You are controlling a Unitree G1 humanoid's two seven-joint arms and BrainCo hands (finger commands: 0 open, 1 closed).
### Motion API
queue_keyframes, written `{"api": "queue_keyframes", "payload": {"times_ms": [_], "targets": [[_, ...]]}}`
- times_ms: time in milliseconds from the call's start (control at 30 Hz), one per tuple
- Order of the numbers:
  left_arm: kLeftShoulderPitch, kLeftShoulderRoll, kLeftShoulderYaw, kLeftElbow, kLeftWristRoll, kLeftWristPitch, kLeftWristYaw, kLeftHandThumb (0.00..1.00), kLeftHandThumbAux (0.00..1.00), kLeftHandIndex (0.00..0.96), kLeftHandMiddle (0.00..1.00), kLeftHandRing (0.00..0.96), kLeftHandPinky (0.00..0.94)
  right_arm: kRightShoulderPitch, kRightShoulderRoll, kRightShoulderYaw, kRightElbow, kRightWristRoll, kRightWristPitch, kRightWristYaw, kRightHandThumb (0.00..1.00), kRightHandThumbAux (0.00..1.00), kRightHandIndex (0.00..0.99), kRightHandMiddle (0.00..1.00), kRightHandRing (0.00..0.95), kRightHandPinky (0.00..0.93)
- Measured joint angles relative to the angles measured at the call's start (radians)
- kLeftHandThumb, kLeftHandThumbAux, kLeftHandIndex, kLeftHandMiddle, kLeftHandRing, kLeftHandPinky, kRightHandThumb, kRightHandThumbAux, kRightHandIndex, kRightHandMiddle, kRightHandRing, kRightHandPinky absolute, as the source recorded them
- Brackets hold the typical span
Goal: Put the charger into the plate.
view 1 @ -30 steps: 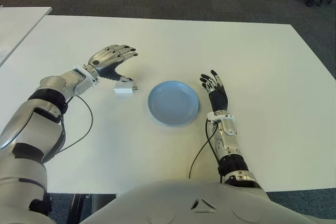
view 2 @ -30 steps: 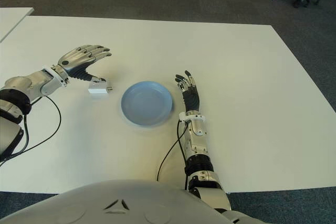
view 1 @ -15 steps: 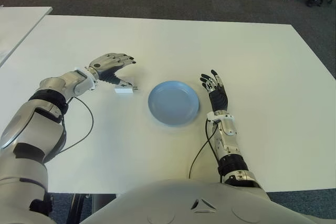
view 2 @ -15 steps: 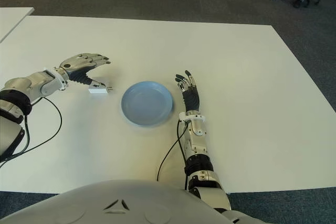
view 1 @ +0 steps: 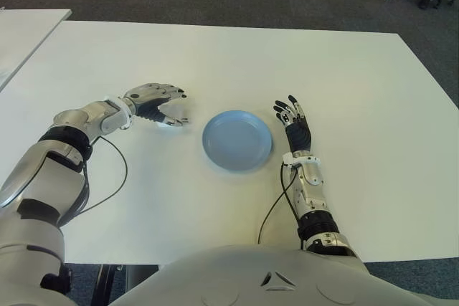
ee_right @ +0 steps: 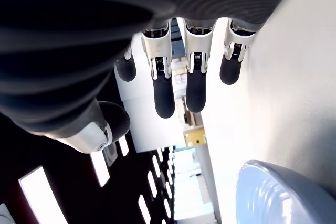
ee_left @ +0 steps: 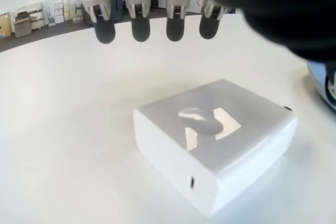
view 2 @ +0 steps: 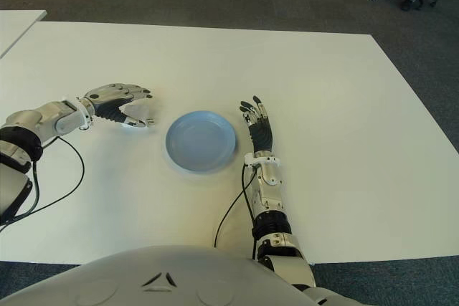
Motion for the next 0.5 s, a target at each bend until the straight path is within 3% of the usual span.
{"api": "queue_keyframes", "payload": {"times_ms": [500], "targets": [[0.041,0.007,-0.004,-0.026,-0.004,0.019,-0.035,0.209,0.215,0.000,0.000,0.000,0.000,0.001,0.000,0.000,0.000,0.000,-0.004,0.001,0.000,0.616,0.040,0.257,0.209,0.133]]}}
